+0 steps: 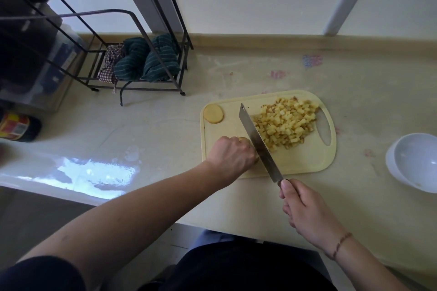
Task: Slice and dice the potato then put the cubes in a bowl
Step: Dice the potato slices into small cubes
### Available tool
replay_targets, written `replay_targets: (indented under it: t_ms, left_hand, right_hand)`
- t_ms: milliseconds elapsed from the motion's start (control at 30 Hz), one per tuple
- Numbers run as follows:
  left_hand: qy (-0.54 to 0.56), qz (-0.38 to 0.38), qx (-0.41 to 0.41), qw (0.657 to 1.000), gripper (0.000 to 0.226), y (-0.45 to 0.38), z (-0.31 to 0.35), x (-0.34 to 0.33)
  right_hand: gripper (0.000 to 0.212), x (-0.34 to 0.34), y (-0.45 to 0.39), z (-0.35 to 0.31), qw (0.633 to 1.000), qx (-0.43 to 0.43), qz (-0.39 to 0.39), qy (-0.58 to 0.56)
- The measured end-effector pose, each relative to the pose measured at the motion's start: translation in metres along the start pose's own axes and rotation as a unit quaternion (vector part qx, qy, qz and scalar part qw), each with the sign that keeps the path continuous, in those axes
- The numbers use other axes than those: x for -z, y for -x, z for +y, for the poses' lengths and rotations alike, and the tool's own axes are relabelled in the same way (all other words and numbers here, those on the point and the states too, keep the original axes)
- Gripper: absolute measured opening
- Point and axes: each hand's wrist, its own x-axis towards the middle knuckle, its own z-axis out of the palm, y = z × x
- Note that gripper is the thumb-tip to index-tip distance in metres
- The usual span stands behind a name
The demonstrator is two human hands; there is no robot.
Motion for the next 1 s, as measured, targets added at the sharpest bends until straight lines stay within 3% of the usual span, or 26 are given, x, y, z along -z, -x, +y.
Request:
replay_targets:
  t_ms: [100,200,333,500,633,800,1000]
  left_hand:
    - [0.011,0.05,-0.016,0.999,0.007,0.002,-0.007,-0.011]
    - [0.058,0.152,0.001,0.987,0.021,-0.001,-0.017,-0.024]
    - [0.143,0.206,-0.007,0.968,0.007,0.0,-0.025,-0.032]
    - [0.233,0.19,0.078,0.95,0.046,0.011,-0.019,-0.039]
    - [0.243,0.208,0.085,0.944,0.036,0.017,-0.004,-0.047]
    - [0.33,0.246,0.154,0.898,0.022,0.013,-0.003,-0.049]
    - [0.239,0.224,0.067,0.942,0.019,-0.002,-0.013,-0.048]
  right_hand:
    - [0.039,0.0,0.0,0.001,1.0,-0.006,0.002,-0.017]
    - [0.039,0.0,0.0,0.002,1.0,-0.008,0.002,-0.012]
    - [0.04,0.001,0.0,0.003,1.0,-0.009,0.001,-0.01]
    - [0.037,-0.001,0.0,0.002,1.0,-0.001,0.0,-0.009]
    - [0.037,-0.002,0.001,0.001,1.0,0.001,-0.001,-0.015]
    - [0.041,0.0,0.0,0.002,1.0,-0.014,0.0,-0.009]
    - [0.041,0.0,0.0,0.003,1.0,-0.016,0.002,-0.015]
